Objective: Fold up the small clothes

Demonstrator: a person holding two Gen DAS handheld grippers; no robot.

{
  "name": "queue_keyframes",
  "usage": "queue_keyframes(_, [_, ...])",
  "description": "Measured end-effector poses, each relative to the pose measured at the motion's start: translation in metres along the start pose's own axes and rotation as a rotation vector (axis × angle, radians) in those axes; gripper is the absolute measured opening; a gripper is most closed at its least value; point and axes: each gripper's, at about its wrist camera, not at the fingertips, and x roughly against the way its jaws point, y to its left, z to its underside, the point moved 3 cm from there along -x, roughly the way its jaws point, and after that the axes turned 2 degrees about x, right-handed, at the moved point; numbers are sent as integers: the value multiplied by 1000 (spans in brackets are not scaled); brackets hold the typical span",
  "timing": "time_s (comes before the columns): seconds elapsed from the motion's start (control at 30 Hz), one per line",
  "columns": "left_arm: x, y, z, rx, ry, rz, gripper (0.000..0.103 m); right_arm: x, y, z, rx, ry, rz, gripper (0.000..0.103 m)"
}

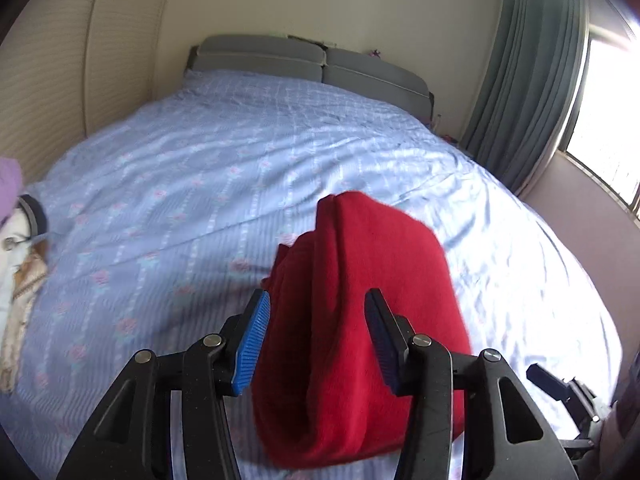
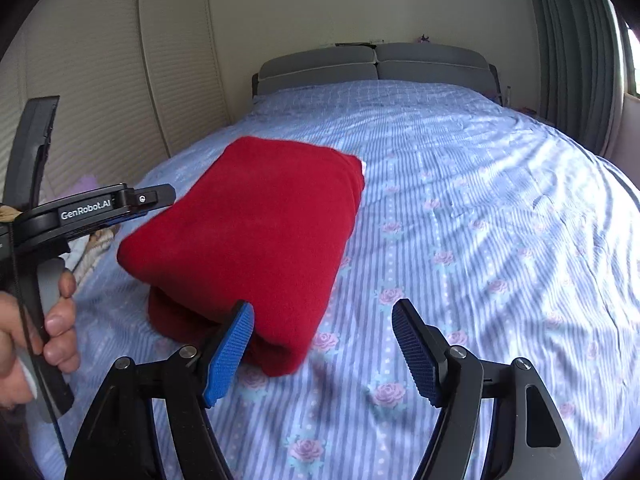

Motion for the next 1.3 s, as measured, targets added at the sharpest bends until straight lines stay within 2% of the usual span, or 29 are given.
queue_keyframes(0.07, [-15,2,-14,23,71,48,48,3,-4,-12,-5,-16,-2,72])
queue_keyframes(0.2, [-47,2,-24,14,221,65,45,4,-13,-26,-8,-35,11,72])
queue_keyframes(0.27, [-57,1,-20,11,257,77,38,2,-19,-29,-25,-35,17,72])
queue_keyframes(0.3, [-59,0,-17,3,263,74,31,1,-21,-29,-33,-33,20,72])
queue_keyframes(0.4, [-52,-4,-13,-23,235,71,18,0,-26,-26,-47,-26,23,72])
queue_keyframes(0.6, [-18,3,-15,-40,134,-14,16,-2,-29,-22,-59,-23,24,72])
queue_keyframes(0.67, [-23,8,-11,-55,147,-38,16,-4,-27,-22,-55,-22,22,72])
queue_keyframes(0.8, [-48,21,7,-20,214,-33,16,-9,-20,-19,-46,-3,18,72])
queue_keyframes(1.03, [-52,22,18,-14,174,-15,18,-16,-20,-9,-42,39,27,72])
queue_keyframes(1.17, [-39,14,12,-9,155,22,28,-11,-23,-13,-81,39,10,73])
queue_keyframes(1.23, [-31,12,11,-18,149,18,51,-8,-23,-16,-94,35,-9,74])
queue_keyframes(1.3, [-19,11,13,-29,133,2,66,-6,-24,-19,-117,39,-45,78])
